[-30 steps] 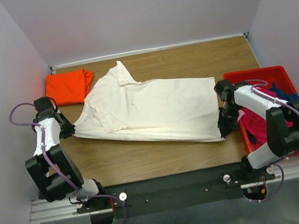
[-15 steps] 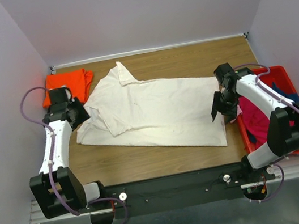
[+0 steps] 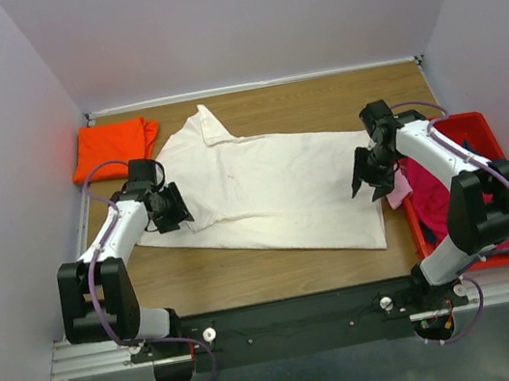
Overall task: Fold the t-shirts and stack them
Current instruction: Fold the tshirt
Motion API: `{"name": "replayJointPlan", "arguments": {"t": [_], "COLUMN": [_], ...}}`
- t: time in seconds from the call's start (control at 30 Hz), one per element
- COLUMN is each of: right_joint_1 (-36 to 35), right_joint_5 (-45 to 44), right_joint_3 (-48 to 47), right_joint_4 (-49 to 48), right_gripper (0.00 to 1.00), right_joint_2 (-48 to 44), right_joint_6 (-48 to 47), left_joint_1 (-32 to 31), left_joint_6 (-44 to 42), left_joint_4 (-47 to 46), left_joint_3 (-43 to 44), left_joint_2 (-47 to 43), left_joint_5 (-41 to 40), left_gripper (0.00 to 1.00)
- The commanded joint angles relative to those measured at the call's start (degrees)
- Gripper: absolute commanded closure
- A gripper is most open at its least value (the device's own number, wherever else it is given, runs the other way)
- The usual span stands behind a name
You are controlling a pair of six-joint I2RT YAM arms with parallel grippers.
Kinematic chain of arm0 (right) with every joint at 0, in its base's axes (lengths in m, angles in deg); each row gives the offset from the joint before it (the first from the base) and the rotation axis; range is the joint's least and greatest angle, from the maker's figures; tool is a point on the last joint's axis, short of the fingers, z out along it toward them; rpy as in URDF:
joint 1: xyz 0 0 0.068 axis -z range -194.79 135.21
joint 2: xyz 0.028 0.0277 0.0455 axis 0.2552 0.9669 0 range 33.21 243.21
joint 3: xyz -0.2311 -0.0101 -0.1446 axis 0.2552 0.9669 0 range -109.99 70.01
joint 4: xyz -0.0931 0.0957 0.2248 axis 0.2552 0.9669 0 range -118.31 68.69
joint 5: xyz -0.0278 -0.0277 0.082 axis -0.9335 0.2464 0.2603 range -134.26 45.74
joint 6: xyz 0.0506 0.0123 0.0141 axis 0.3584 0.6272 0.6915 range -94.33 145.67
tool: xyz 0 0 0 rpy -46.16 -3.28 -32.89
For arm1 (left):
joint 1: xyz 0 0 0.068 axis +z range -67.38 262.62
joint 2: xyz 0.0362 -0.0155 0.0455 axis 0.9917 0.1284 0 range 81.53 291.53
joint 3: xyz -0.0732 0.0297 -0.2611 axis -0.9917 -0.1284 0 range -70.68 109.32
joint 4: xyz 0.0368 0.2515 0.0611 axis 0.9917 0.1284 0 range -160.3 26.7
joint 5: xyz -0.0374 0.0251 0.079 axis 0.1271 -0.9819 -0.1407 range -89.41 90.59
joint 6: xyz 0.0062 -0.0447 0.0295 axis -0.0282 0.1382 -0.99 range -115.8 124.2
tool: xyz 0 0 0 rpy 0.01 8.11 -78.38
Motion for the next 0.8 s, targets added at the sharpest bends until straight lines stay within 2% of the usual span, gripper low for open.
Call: {"name": "replayJointPlan", "arguments": {"t": [0.0,0.47,0.7,0.77], "right_joint_1": [-0.1,-0.1,-0.1,-0.1], "right_joint_5": [1.8,1.3,1.2,1.1], "right_joint_3": [-0.5,-0.3,0.0,0.1], "right_joint_4": [-1.6,-1.9,-1.9,-1.9], "right_gripper": [0.39,0.39,0.39,0.39], "right_joint_2": [1.0,1.5,1.8,1.7], "right_joint_6": [-2.0,-2.6,-2.6,-2.7], "left_joint_1": [-0.7,-3.7,-4.8,-5.0], "left_joint_6": [0.0,0.4,0.3,0.1], "left_joint_4": [-3.1,-5.0,-3.5,-3.5], "left_joint_3": [0.5,0.8,1.4,1.6], "left_joint_2": [2.7,8.4,9.5,9.9], "left_joint_5": [1.9,1.5,-0.4,-0.2], "left_gripper": [0.46,0.51,0.57,0.62]}}
